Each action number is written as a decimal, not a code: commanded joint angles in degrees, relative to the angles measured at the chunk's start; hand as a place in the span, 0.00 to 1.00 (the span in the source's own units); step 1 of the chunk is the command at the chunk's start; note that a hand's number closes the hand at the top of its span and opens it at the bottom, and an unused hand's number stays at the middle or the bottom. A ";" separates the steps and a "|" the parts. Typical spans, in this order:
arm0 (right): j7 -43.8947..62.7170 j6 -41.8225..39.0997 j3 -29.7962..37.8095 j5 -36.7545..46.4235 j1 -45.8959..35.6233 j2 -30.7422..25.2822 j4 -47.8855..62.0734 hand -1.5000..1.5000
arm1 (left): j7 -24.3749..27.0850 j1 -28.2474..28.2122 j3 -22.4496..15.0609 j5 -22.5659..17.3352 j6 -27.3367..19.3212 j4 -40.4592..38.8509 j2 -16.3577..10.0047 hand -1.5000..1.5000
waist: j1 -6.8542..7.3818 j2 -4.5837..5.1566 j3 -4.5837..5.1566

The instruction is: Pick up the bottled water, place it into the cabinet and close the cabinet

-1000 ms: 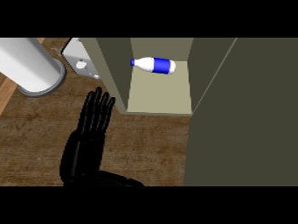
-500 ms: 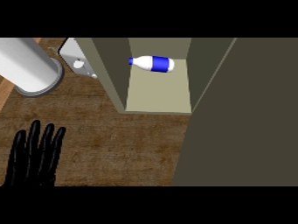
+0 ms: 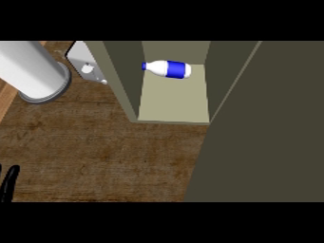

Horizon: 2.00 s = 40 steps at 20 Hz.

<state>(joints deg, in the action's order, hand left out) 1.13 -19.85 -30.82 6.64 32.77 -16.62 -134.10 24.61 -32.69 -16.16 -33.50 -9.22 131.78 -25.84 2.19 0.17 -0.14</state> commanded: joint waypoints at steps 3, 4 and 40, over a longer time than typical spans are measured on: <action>7.15 0.81 -11.99 -0.42 -5.62 7.97 -1.32 1.00 | 3.03 -6.51 5.44 -4.75 7.29 1.20 -2.82 0.00 | 1.81 -0.34 0.44; 5.67 1.13 -13.30 0.47 -6.22 9.31 1.44 1.00 | 1.58 -4.71 6.97 -5.91 6.65 0.81 -3.08 0.00 | 0.69 -0.22 0.34; 16.64 10.08 23.67 -33.81 -76.14 15.09 57.09 1.00 | 5.21 -22.45 34.74 -25.12 35.91 -6.45 -2.95 0.00 | -0.31 0.19 0.16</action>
<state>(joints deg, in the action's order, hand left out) 21.50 -6.26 -10.82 -26.85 -36.47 -1.66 -87.35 30.37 -57.46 16.90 -57.99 25.08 128.75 -29.27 2.20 0.27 -0.05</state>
